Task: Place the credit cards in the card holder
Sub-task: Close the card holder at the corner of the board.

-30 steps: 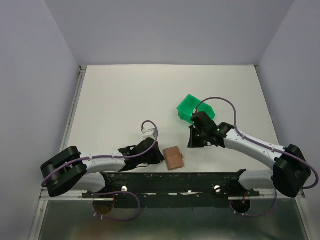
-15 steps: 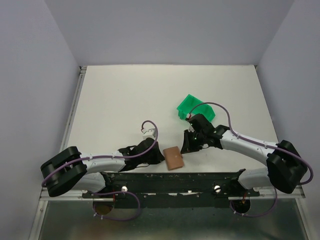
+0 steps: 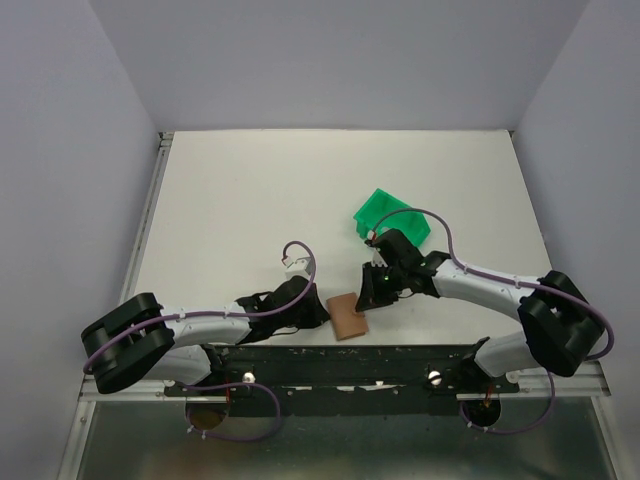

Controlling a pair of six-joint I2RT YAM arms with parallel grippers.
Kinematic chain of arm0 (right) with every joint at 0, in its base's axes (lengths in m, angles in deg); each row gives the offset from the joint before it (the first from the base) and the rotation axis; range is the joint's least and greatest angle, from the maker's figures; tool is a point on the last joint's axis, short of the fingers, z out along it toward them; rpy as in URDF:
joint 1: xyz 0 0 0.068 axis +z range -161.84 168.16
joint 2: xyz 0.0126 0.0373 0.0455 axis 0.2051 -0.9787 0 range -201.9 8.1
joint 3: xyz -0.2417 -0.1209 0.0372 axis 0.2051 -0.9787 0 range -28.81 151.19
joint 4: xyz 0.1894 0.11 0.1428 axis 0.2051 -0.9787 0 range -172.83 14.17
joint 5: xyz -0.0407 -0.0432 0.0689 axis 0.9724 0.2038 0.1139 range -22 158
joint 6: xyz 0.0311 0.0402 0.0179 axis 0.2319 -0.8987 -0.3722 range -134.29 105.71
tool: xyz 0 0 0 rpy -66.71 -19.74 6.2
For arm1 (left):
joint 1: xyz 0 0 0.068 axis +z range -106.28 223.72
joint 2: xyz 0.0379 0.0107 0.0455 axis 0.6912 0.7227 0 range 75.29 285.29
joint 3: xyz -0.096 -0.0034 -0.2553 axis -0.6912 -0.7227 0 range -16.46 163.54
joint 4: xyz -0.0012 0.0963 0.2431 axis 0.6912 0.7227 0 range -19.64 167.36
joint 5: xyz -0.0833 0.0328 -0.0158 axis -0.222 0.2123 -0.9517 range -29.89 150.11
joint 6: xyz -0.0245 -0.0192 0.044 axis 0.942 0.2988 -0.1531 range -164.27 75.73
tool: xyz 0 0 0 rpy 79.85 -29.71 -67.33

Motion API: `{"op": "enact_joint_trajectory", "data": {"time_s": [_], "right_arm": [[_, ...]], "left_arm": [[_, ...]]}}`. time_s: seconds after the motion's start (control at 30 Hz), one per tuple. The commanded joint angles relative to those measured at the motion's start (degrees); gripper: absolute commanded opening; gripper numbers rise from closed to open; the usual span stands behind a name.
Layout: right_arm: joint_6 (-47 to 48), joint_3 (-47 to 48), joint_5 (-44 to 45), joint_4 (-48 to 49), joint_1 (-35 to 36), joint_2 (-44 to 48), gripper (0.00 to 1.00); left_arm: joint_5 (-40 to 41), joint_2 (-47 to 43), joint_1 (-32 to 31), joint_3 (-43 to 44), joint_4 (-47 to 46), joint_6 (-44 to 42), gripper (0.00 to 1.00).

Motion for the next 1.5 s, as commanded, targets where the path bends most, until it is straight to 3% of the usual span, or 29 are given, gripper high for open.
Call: {"op": "enact_joint_trajectory", "data": {"time_s": [0.0,1.47], "right_arm": [[-0.6,-1.1,-2.6,2.6,0.0,-1.1,0.20],[-0.5,-1.4,-3.2,3.6,0.2,-5.9,0.20]], "left_arm": [[0.1,0.4,-0.4,-0.5,-1.0,0.3,0.00],[-1.3,4.1,-0.9,2.0,-2.0,-0.4,0.00]]}}
